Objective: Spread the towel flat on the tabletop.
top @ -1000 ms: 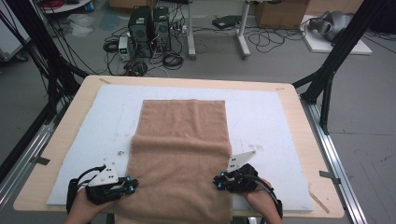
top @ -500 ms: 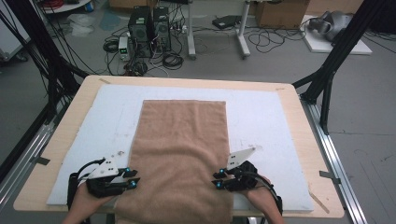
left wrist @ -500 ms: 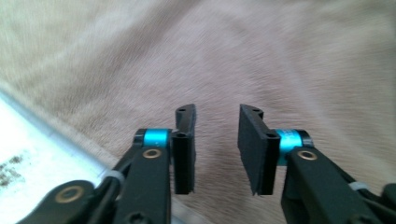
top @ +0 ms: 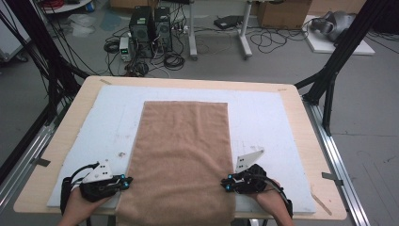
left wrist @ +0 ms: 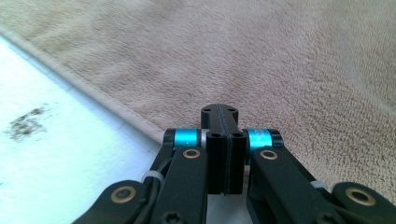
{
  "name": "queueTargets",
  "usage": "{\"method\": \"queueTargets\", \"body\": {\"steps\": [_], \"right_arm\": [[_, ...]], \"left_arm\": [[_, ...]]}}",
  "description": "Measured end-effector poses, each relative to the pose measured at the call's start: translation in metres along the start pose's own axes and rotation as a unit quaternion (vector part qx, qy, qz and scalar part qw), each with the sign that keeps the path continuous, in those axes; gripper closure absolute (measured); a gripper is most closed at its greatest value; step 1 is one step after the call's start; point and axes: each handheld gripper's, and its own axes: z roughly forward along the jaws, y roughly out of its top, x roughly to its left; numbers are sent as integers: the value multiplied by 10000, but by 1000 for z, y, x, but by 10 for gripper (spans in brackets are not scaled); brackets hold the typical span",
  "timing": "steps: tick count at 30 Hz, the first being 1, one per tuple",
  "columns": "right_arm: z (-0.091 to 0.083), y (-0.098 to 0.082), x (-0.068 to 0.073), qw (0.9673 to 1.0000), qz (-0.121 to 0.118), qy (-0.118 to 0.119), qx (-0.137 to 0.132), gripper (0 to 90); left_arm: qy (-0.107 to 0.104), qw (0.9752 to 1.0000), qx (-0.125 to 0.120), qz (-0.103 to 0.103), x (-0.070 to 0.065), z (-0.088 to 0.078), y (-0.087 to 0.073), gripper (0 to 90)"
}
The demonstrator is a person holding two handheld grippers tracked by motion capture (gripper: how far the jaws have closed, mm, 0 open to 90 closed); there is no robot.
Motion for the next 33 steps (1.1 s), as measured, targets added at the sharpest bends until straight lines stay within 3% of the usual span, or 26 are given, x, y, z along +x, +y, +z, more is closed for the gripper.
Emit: {"method": "queueTargets", "body": {"steps": [3,8,16,19,26,33], "right_arm": [[-7,0,-5,9994,114,-129,-314,746],[-12,8,-12,9977,246,-334,-540,603],[-11,33,-28,9948,417,-598,-704,439],[-9,41,-32,9944,381,-685,-714,387],[-10,52,-31,9941,282,-730,-752,348],[-11,54,-30,9938,278,-764,-755,323]], "left_arm": [[8,10000,-64,-68,3,0,6,796],[4,9997,-191,-171,8,3,20,695],[89,9985,-468,-266,17,8,38,556],[100,9983,-497,-270,19,9,43,517],[155,9985,-446,-263,21,10,51,426],[166,9985,-455,-267,22,10,54,404]]}}
